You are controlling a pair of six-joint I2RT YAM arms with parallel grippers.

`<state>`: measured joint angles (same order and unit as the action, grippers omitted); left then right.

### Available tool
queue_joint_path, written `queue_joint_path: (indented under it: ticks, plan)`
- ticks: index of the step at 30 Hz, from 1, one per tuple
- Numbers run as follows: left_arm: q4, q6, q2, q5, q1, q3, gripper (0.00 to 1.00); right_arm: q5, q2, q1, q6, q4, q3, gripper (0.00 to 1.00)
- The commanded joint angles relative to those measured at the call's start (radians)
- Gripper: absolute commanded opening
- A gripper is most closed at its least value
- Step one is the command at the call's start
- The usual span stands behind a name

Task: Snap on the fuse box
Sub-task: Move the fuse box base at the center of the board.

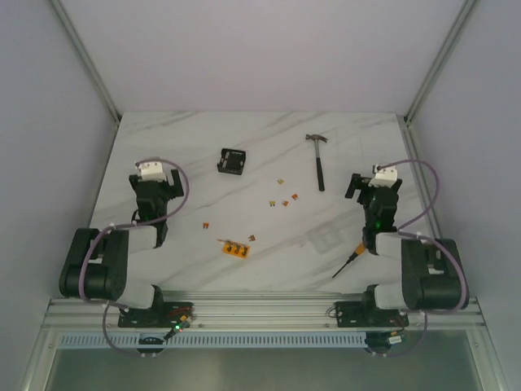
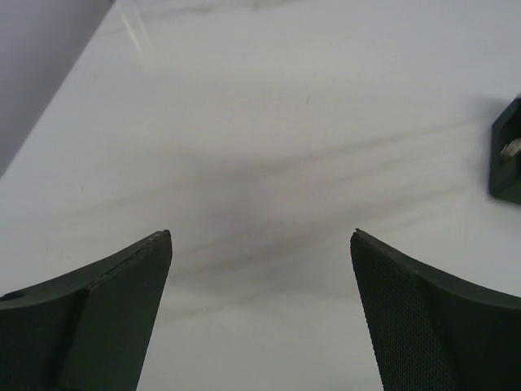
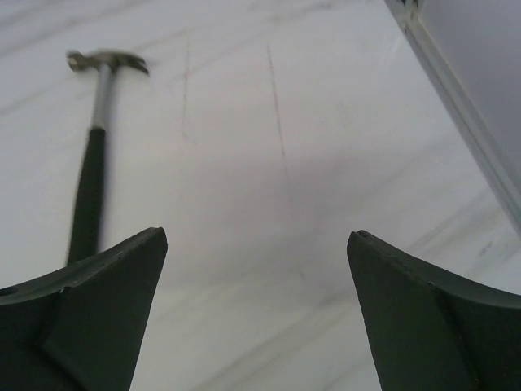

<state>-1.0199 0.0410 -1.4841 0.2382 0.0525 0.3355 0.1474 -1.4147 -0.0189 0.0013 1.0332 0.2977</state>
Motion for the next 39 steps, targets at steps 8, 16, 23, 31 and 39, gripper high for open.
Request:
queue_joint_path:
  ticks: [8,16,23,31,39]
  plan:
    - [0.489,0.292,0.083,-0.325,0.001,0.31,1.0,-0.144,0.196,-0.073,0.101,-0.475,0.168,1.0]
    - [0.577,0.357,-0.215,-0.423,0.08,0.569,0.79,-0.226,0.167,-0.211,0.121,-0.477,0.162,1.0]
    - [0.654,0.338,-0.444,-0.499,0.12,0.799,0.61,-0.258,0.104,-0.267,0.105,-0.516,0.216,1.0]
    - [0.734,0.311,-0.505,-0.455,0.152,0.835,0.43,-0.282,0.059,-0.316,0.106,-0.547,0.256,1.0]
    - [0.756,0.304,-0.489,-0.443,0.16,0.797,0.32,-0.286,0.081,-0.348,0.094,-0.587,0.256,1.0]
